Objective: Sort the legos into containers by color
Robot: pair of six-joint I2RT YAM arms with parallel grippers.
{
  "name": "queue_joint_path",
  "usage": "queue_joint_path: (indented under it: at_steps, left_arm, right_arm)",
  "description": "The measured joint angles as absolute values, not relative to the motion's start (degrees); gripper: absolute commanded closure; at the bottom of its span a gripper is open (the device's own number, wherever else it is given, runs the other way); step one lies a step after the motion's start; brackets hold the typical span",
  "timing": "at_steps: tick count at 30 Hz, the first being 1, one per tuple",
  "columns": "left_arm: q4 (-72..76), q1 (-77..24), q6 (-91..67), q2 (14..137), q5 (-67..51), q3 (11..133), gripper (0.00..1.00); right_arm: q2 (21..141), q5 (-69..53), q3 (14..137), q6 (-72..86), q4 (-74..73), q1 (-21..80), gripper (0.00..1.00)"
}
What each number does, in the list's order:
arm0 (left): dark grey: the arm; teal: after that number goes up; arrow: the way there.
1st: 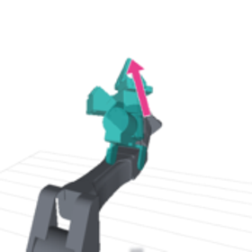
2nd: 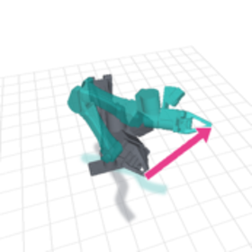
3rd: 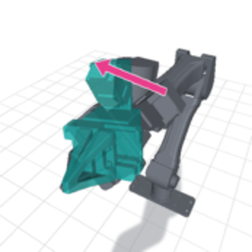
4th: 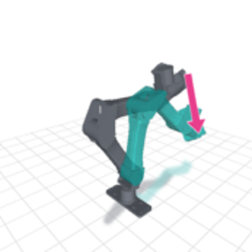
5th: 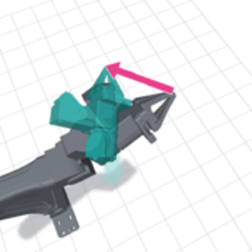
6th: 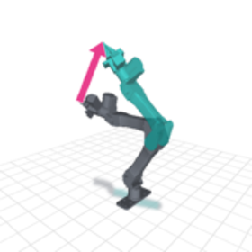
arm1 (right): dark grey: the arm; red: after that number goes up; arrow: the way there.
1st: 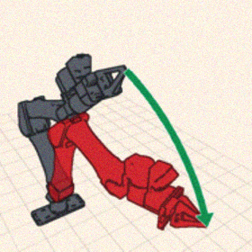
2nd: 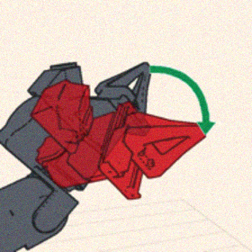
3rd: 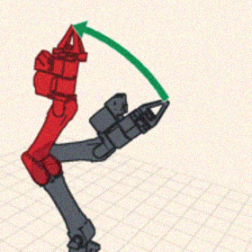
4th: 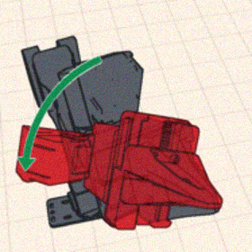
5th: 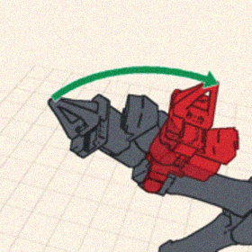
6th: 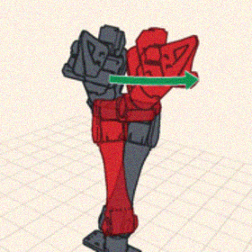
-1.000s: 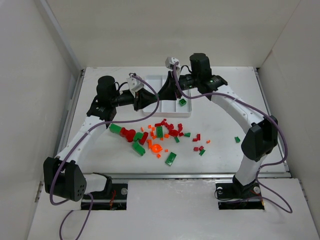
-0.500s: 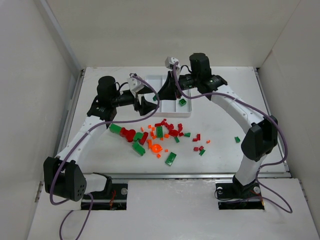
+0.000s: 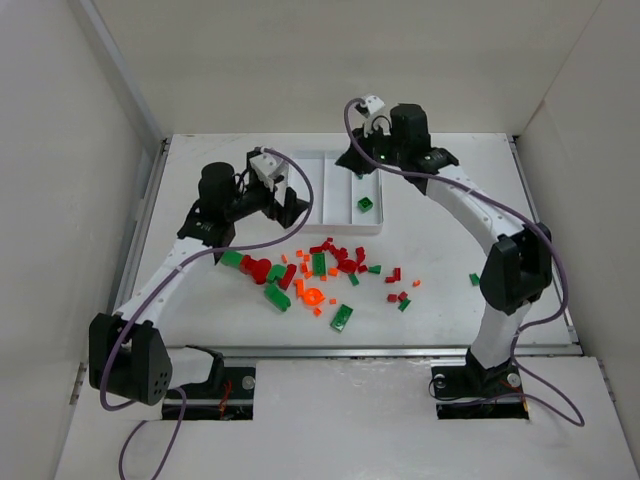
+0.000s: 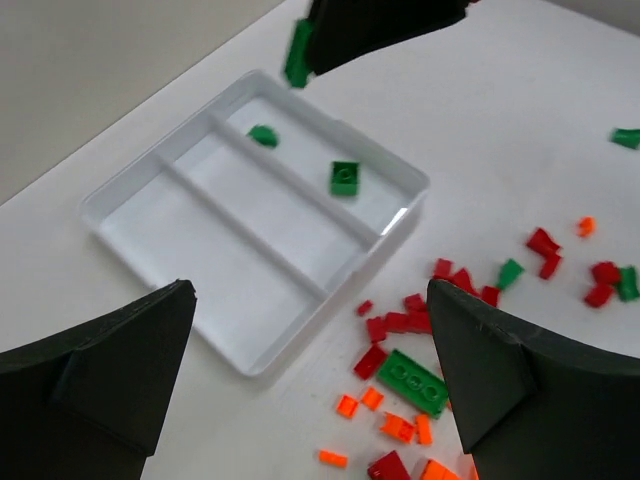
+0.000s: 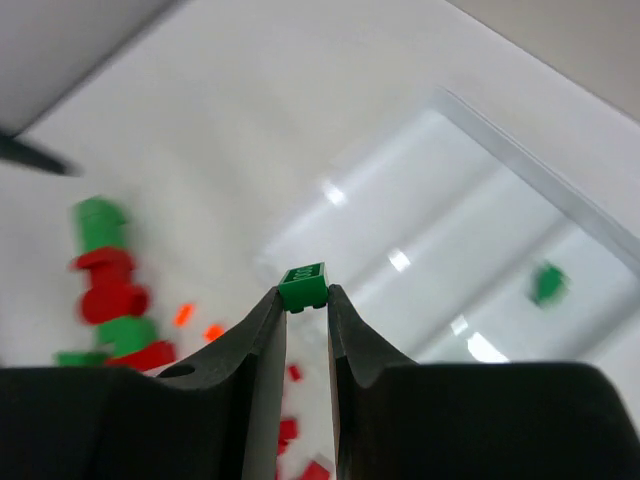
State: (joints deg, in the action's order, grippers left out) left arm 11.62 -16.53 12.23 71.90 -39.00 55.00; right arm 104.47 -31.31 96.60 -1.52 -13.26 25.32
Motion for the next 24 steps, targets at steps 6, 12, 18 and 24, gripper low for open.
queue_joint_path:
  at_steps: [6,12,18,24]
  left_arm:
    - [11.8,-16.5,11.9,71.2,-22.6,52.9,0.0]
    - [11.7,-16.5,12.8,70.4,-17.8,51.6,0.0]
    - [11.7,-16.5,13.2,69.5,-17.3,51.2,0.0]
    - [11.7,-16.5,13.5,69.4,-17.3,51.1,0.0]
  right_arm:
    - [115.2,-9.4,101.1,5.9,-17.4,22.7,1.0]
    - [124.2,-1.0,104.3,8.5,-20.0,21.2,0.98]
    - [128.6,2.0,110.4,8.9,-22.6,21.2,0.33]
    - [127.9,3.1,110.6,8.4,-23.2,21.2,0.13]
